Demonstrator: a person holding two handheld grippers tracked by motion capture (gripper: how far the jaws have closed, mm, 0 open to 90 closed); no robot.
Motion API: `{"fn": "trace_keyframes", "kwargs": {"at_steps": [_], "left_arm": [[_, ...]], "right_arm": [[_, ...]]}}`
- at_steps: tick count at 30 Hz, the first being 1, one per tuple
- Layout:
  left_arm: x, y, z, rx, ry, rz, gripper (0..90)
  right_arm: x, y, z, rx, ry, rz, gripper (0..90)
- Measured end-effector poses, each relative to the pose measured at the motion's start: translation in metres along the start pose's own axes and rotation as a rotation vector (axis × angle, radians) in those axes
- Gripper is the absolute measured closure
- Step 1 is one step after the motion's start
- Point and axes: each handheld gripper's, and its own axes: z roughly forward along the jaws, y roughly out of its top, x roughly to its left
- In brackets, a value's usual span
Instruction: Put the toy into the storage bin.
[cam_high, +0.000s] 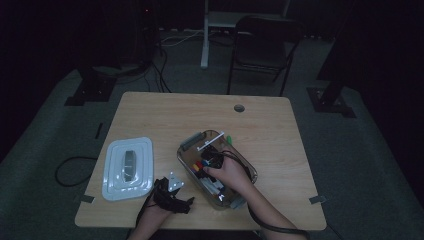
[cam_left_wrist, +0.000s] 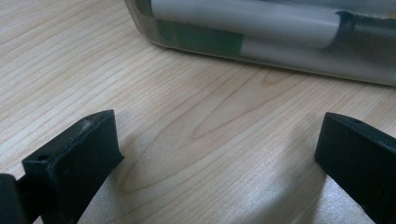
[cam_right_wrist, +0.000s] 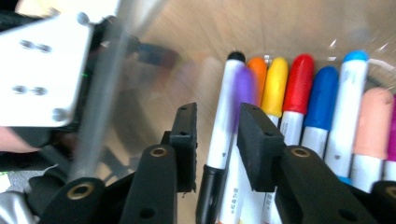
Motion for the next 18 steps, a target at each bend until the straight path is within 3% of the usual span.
{"fn": "trace_keyframes", "kwargs": {"at_steps": [6, 7, 11, 12, 14, 18], "left_arm": [[0.0, 0.0, 0.0, 0.0, 0.0, 0.001, 0.5], [0.0, 0.0, 0.0, 0.0, 0.0, 0.001, 0.5], [0.0, 0.0, 0.0, 0.0, 0.0, 0.001, 0.5], [0.0, 0.0, 0.0, 0.0, 0.0, 0.0, 0.5], [0.0, 0.0, 0.0, 0.001, 0.0, 0.001, 0.5], [0.0, 0.0, 0.0, 0.0, 0.0, 0.0, 0.5]], "right_arm": [[-0.002, 0.0, -0.031, -0.099, 0.014, -0.007, 64.5], [-0.006, -0.001, -0.049, -0.148, 0.008, 0.003, 63.2], [-0.023, -0.005, -0.079, -0.232, -0.03, 0.031, 62.0], [-0.023, -0.005, -0.079, -0.232, -0.03, 0.031, 62.0], [-0.04, -0.011, -0.097, -0.275, -0.069, 0.068, 61.0], [-0.067, -0.02, -0.111, -0.298, -0.137, 0.12, 58.9]]}}
